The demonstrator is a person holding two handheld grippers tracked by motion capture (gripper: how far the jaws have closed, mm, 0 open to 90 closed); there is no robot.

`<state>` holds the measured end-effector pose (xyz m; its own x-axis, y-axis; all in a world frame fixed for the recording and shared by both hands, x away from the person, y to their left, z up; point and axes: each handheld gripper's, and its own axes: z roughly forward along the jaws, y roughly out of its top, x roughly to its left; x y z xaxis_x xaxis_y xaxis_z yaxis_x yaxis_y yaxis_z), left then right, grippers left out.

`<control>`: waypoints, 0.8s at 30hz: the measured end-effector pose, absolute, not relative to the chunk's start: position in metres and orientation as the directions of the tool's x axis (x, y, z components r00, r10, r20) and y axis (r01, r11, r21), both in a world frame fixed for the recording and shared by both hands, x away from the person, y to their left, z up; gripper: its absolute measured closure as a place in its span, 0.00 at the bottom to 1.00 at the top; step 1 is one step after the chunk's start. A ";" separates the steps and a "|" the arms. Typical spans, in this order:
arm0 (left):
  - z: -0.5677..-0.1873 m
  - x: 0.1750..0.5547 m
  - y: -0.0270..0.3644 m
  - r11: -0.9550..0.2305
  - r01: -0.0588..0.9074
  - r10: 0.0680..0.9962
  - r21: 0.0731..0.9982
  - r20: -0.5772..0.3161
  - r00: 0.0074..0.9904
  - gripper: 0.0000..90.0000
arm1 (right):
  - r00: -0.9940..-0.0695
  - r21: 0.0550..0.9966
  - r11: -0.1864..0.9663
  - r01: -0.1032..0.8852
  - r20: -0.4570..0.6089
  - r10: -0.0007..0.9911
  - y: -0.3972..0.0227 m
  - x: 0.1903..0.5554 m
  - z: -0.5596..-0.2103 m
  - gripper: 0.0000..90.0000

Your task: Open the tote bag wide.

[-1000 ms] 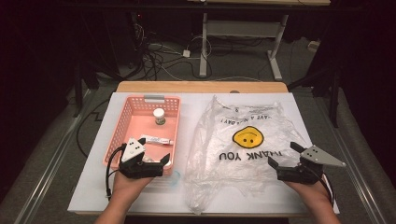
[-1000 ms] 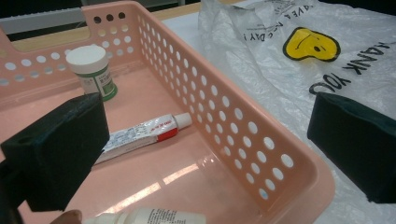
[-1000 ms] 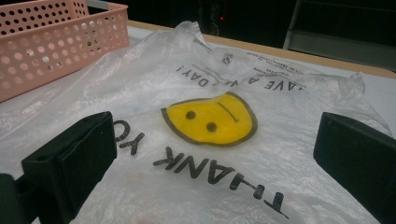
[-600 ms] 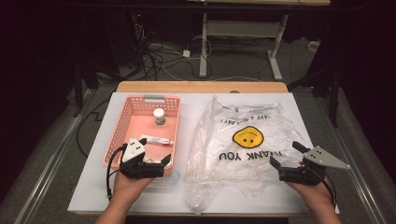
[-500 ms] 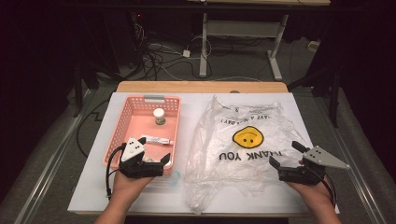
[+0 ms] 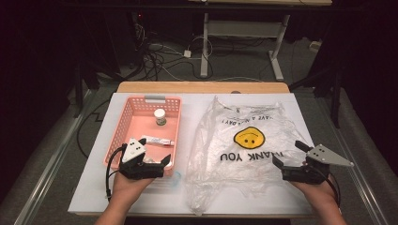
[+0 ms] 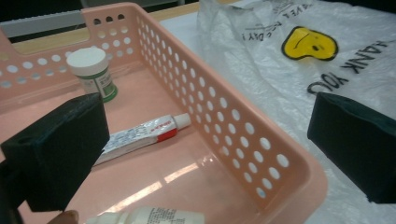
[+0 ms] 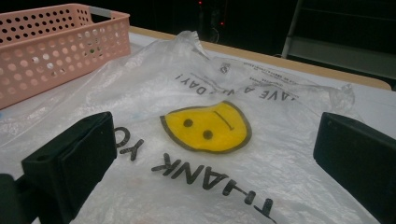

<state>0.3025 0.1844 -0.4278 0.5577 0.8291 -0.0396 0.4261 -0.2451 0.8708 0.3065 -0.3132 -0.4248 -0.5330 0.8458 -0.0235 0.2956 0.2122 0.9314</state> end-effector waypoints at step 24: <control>-0.426 0.307 0.183 -0.294 0.440 0.807 0.849 -0.026 0.590 0.00 | -0.352 0.889 0.143 0.435 0.021 0.936 -0.400 0.324 -0.439 0.09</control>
<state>0.3070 0.1829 -0.4257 0.5896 0.8073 -0.0261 0.4399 -0.2939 0.8486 0.3241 -0.4002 -0.4394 -0.3518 0.9358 0.0210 0.4346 0.1434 0.8891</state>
